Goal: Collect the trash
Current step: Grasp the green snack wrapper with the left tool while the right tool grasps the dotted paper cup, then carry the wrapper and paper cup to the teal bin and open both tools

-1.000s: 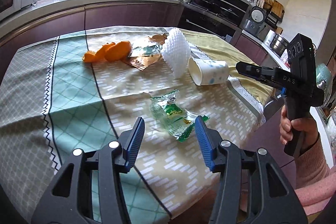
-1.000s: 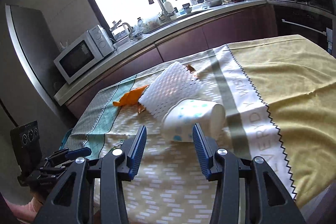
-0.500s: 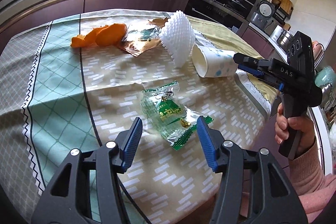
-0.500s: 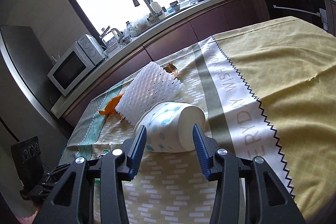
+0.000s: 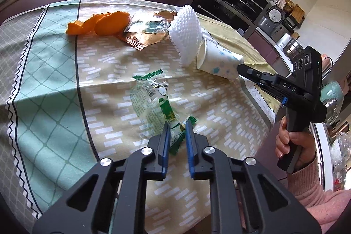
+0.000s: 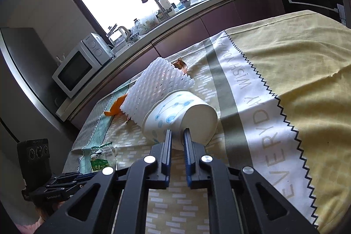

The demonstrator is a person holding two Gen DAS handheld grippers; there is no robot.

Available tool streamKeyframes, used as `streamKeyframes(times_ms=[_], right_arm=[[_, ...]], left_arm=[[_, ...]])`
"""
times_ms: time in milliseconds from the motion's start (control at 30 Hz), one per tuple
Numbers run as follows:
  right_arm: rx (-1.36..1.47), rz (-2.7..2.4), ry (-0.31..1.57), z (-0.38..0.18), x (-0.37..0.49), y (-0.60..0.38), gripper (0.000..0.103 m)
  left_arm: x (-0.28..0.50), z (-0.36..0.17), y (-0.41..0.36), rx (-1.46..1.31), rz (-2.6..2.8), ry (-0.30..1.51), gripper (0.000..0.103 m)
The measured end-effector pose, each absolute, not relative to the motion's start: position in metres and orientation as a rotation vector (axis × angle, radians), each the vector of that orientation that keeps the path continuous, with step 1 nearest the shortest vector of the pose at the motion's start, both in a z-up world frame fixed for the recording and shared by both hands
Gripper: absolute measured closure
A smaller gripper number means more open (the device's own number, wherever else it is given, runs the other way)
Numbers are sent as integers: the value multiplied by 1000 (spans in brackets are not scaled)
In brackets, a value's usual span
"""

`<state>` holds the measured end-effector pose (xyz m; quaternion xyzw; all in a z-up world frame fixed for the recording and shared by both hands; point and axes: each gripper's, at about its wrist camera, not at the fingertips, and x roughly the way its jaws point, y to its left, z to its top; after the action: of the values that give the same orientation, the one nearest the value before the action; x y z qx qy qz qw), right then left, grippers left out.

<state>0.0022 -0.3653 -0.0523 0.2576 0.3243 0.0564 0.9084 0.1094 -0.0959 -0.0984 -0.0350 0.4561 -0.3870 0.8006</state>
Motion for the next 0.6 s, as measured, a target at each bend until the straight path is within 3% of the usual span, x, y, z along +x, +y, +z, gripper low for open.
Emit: streamKeyframes(times_ms=[167,600], right_arm=[[528,132,649,-47,-3,-363,99],[557,199,601,-31,-18,-352,102]], left_arm=[[106,-93,-92,-92,-850,962,97],[101,-69,-52,-133,-826,885,98]])
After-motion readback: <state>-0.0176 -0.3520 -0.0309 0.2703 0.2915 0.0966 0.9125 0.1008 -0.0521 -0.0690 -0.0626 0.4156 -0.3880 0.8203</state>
